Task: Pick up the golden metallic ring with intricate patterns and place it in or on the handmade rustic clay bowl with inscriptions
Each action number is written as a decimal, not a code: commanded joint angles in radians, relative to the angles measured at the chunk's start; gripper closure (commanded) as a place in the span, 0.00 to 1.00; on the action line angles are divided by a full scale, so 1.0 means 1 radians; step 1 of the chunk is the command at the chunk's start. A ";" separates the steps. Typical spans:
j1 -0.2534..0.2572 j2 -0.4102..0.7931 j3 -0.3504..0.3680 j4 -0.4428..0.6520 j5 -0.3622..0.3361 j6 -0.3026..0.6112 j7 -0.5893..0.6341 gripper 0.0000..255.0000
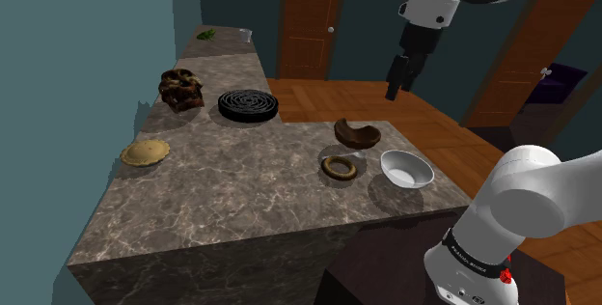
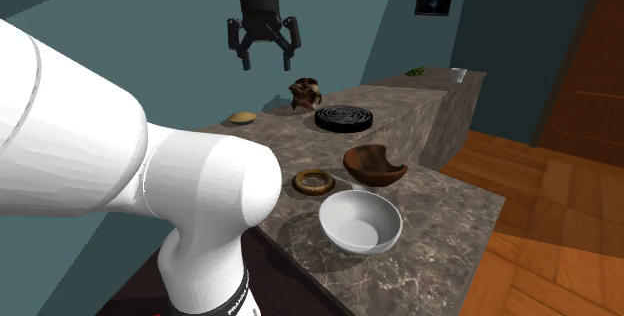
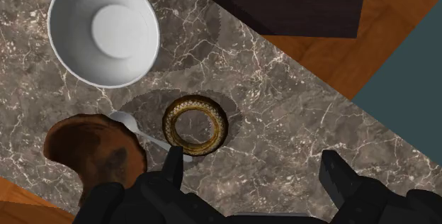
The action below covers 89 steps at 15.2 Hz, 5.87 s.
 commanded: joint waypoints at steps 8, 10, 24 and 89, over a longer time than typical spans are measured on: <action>-0.002 0.131 -0.019 -0.133 -0.007 0.246 -0.026 0.00; -0.003 0.184 -0.024 -0.159 -0.009 0.320 -0.034 0.00; -0.003 0.707 -0.055 -0.174 -0.003 0.821 -0.095 0.00; -0.028 0.645 -0.088 -0.003 -0.009 0.575 -0.160 1.00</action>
